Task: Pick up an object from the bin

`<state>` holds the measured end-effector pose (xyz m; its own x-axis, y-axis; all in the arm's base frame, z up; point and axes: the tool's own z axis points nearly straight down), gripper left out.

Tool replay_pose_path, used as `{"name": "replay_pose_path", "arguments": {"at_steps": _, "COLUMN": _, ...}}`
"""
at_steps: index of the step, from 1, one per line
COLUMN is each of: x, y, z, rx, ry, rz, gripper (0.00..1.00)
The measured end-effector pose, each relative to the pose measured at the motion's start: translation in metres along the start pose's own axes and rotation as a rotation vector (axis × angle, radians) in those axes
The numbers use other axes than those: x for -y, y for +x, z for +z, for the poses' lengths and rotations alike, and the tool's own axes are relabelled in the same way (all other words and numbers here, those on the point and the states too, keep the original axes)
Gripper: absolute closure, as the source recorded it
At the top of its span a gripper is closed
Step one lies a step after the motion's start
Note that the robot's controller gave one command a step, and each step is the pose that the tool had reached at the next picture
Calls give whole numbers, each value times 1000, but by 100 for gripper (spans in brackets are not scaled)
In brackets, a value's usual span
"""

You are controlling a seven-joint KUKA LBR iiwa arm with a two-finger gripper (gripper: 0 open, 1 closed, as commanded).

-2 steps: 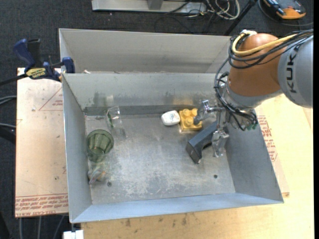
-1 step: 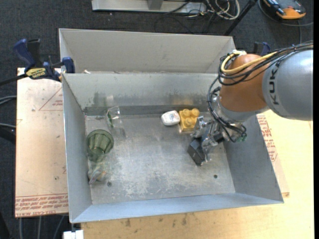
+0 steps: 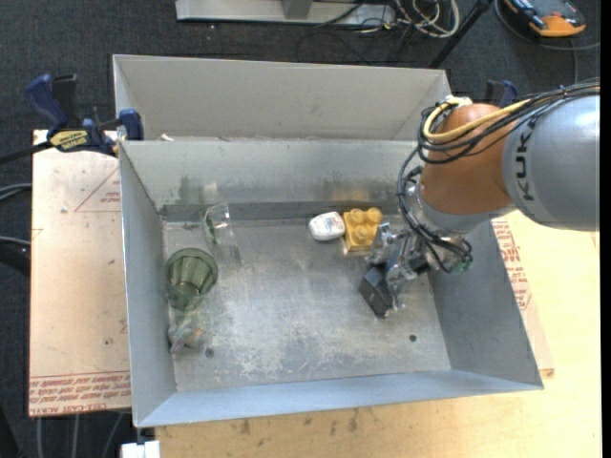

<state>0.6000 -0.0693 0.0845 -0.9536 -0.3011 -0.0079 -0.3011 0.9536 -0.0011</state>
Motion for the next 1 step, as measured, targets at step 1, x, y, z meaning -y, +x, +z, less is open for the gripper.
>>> {"name": "replay_pose_path", "arguments": {"at_steps": 1, "x": 6, "y": 19, "z": -186, "rx": -11, "ry": -5, "rz": -109, "gripper": 100}}
